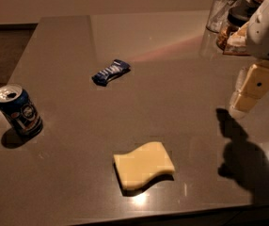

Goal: Move rxbar blueberry near sponge

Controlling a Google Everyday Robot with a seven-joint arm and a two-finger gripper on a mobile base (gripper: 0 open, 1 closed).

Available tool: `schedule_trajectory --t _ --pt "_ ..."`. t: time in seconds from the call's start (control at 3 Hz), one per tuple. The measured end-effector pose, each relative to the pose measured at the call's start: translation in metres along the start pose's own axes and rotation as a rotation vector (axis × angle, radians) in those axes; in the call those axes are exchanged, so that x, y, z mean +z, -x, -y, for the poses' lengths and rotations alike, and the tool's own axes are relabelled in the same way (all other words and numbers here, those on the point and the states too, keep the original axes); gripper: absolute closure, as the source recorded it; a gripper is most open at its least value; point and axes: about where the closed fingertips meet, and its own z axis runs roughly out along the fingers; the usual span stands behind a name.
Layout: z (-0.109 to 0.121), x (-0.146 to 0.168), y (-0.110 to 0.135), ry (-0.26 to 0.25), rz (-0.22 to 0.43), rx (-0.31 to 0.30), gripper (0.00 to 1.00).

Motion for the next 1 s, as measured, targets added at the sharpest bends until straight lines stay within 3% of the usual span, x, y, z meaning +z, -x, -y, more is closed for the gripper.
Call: schedule_trajectory --t 0.33,0.67,1.0 --pt "0.023 0.019 0.018 0.022 0.047 -0.023 0.0" --pt "0.055 0.046 0.051 0.064 0.123 -0.052 0.0" --pt "0.087 0.093 0.118 0.134 0.22 -0.106 0.0"
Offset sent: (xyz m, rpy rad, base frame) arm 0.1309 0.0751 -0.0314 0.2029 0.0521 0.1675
